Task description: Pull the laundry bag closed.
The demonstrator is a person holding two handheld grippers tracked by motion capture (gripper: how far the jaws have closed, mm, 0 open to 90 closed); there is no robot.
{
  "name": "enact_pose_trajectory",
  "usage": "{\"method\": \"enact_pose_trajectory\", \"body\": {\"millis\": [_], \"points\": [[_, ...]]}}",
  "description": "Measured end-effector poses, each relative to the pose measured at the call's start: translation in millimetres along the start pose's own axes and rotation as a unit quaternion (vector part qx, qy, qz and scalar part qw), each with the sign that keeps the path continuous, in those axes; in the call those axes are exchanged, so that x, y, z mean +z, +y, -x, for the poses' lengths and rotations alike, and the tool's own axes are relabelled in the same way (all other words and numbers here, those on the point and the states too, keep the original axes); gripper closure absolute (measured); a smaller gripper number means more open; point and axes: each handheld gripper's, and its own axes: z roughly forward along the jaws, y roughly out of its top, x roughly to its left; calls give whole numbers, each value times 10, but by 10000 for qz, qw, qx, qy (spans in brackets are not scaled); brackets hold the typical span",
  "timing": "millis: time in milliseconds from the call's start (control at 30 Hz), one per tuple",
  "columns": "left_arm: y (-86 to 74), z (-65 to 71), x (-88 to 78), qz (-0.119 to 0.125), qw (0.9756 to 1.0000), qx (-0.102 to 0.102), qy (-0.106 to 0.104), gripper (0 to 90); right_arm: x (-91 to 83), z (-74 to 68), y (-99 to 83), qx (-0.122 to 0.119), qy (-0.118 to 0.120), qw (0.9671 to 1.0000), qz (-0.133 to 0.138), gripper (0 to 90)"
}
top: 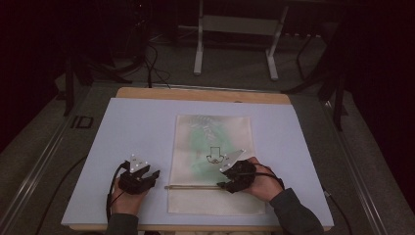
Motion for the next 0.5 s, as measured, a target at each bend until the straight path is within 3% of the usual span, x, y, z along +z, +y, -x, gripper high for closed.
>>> {"method": "enact_pose_trajectory", "body": {"millis": [500], "points": [[2,5,5,13,10000,12,-44,541,104,-74,206,-244,131,9996,-90,510]]}}
